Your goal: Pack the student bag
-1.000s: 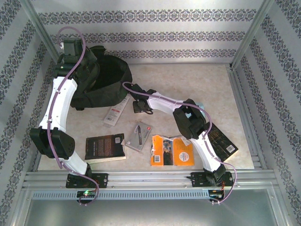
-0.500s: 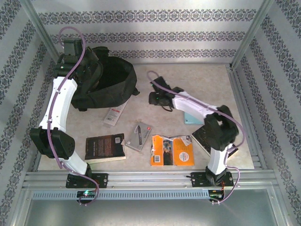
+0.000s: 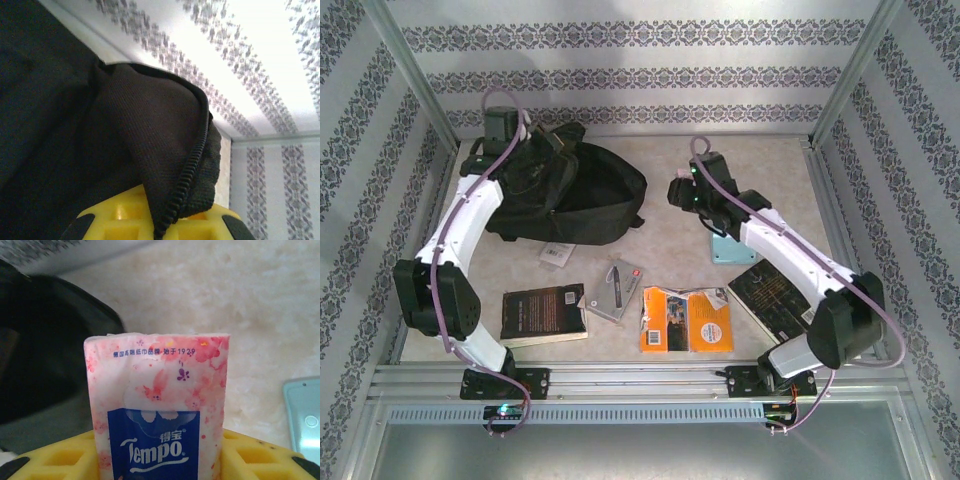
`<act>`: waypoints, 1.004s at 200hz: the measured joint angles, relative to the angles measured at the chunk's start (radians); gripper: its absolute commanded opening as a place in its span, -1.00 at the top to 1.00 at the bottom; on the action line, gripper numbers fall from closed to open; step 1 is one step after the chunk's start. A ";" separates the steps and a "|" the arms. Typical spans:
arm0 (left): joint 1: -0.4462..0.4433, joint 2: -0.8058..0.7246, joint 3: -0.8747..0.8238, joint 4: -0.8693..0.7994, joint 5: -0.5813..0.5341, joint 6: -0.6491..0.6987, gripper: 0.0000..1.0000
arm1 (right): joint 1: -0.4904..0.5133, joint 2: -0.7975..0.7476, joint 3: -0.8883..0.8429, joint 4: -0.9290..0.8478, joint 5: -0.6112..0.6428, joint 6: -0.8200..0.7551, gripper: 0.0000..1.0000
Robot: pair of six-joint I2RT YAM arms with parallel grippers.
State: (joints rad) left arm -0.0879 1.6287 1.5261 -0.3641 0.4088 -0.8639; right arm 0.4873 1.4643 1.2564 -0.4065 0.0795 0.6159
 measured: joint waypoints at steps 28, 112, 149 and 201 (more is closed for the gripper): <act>-0.017 -0.006 -0.058 0.056 0.055 -0.028 1.00 | -0.006 0.002 0.050 0.043 -0.121 0.034 0.02; -0.016 -0.047 -0.078 0.105 0.116 -0.026 1.00 | 0.049 0.441 0.333 0.194 -0.379 0.196 -0.01; -0.016 -0.047 -0.077 0.105 0.136 -0.002 1.00 | 0.088 0.591 0.478 0.193 -0.421 0.206 -0.03; -0.016 -0.047 0.007 0.028 0.120 0.057 1.00 | 0.120 0.841 0.824 0.133 -0.495 0.218 -0.37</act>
State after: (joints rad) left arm -0.1036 1.5814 1.5330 -0.3359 0.5289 -0.8066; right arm 0.6071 2.3054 2.0804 -0.2737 -0.4156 0.8341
